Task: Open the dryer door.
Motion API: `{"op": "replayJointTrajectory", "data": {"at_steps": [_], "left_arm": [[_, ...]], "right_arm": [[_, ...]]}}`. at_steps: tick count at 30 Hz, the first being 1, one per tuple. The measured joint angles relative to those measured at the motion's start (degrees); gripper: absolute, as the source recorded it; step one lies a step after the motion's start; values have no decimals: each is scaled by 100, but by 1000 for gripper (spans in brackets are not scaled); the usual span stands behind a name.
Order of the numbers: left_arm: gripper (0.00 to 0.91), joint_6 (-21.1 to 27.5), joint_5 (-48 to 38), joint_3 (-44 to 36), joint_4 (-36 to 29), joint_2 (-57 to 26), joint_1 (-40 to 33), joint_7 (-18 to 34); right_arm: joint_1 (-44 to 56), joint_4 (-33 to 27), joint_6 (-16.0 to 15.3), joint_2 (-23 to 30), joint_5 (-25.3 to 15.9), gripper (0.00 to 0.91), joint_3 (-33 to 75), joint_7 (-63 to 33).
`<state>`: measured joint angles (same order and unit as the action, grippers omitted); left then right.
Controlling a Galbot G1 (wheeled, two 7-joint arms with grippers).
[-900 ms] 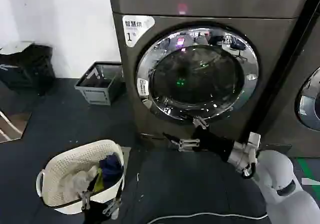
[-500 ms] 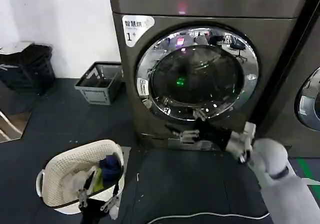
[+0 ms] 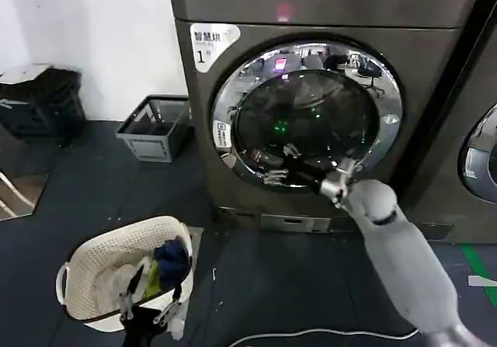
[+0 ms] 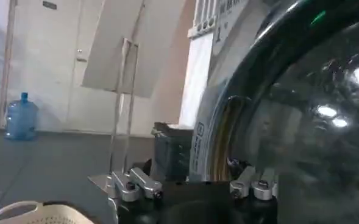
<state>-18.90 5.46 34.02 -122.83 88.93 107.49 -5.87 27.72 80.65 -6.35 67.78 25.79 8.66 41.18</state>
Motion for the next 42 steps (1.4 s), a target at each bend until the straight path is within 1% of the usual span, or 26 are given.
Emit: {"op": "replayJointTrajectory", "data": {"at_steps": [6, 10, 16, 19, 21, 24, 28, 31, 33, 36, 39, 42], "left_arm": [[907, -29, 38, 1, -34, 39, 62, 16], [907, -54, 57, -8, -44, 70, 76, 30], [907, -99, 109, 0, -60, 75, 87, 44], [907, -94, 88, -23, -62, 72, 92, 43], [907, -24, 0, -34, -100, 59, 80, 51], [907, 238, -76, -37, -171, 7, 34, 149], [907, 802, -414, 18, -248, -115, -47, 120], [907, 1051, -761, 122, -251, -264, -156, 113], [907, 1320, -1054, 212, -253, -406, -256, 121], [907, 1323, -1308, 394, -167, -653, -470, 3], [907, 1240, -1899, 616, -9, -997, -773, -296], [907, 1075, -2233, 768, 179, -1363, -1059, -578]], "right_arm": [[-418, -667, 112, 378, -142, 907, -261, -23], [-587, -998, 159, 596, -201, 907, -397, -11], [-765, -1268, 162, 790, -196, 907, -511, -13], [-783, -1275, 149, 799, -55, 907, -517, 161], [-787, -1244, 81, 796, 73, 907, -516, 344], [-753, -1176, 33, 744, 114, 907, -507, 556], [-622, -981, -106, 589, 145, 907, -484, 950], [-502, -783, -331, 434, 127, 907, -420, 1297], [-420, -647, -396, 329, 131, 907, -356, 1527], [-260, -393, -442, 152, 146, 907, -235, 1846], [-106, -143, -501, 18, 165, 907, -116, 2080], [111, 173, -559, -135, 200, 907, 62, 2473]]}}
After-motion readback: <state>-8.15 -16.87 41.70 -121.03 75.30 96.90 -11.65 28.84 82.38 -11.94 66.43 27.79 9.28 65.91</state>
